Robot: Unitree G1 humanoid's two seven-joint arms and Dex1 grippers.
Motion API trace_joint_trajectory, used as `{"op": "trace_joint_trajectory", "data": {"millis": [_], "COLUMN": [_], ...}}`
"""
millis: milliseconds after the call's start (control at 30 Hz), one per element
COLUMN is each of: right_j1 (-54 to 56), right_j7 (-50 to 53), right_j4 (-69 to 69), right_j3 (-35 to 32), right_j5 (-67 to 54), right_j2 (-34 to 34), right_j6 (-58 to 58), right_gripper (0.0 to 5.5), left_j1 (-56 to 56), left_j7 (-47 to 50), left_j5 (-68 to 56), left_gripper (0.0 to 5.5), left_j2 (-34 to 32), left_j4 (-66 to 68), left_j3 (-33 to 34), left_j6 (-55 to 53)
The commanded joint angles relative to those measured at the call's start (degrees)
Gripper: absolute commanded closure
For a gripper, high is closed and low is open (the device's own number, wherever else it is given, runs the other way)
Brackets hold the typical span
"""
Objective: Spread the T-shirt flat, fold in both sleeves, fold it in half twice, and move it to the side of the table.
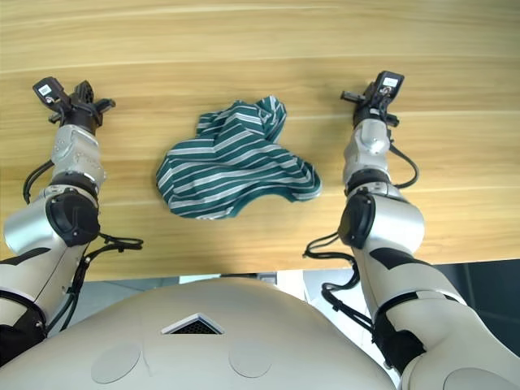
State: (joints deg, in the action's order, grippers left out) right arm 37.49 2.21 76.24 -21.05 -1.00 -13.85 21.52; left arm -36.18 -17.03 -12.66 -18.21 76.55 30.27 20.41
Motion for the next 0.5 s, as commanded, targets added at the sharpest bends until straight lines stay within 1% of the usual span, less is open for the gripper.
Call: {"op": "trace_joint_trajectory", "data": {"millis": [33, 300, 500], "right_j1": [-1.8, -1.7, -1.1], "right_j7": [0.5, 0.0, -1.9], "right_j4": [1.0, 1.0, 0.8], "right_j3": [0.7, 2.1, 1.2], "right_j5": [0.5, 0.9, -0.5], "right_j2": [1.0, 2.0, 3.7], "right_j6": [-0.5, 0.1, 1.8], "right_gripper": [5.47, 5.47, 5.47], "left_j1": [0.2, 1.2, 1.8], "left_j7": [-0.5, -1.2, -3.4], "left_j5": [0.3, 0.2, -0.5], "left_gripper": [5.5, 5.5, 5.5], "left_j2": [0.9, 0.3, 0.4], "left_j4": [0.5, 0.4, 0.2], "left_j3": [-0.3, -0.2, 0.3], "left_j6": [-0.4, 0.3, 2.1]}}
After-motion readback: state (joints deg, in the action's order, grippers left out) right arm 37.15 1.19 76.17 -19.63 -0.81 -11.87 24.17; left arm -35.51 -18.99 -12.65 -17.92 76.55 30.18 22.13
